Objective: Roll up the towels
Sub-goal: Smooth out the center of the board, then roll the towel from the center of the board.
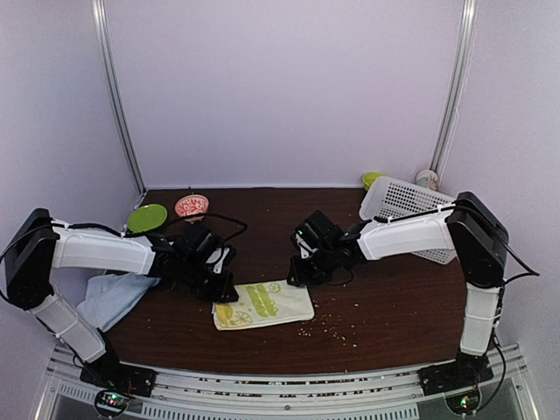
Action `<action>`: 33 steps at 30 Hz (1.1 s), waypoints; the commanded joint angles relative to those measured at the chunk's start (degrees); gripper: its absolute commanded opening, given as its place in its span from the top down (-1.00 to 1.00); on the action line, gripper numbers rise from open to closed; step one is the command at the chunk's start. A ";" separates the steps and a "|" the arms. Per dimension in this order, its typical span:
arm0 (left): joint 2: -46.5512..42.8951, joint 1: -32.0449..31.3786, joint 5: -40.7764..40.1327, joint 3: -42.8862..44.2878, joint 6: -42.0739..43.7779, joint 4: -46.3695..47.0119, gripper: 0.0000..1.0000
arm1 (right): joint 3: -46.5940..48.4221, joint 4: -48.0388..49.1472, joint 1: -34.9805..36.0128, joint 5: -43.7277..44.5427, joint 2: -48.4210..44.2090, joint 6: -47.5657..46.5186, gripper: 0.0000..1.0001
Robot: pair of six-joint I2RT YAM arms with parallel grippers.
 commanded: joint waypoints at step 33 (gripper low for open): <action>-3.15 -0.31 -4.12 6.27 3.30 -5.02 0.03 | -30.44 27.51 -1.54 -10.78 -15.68 17.41 0.19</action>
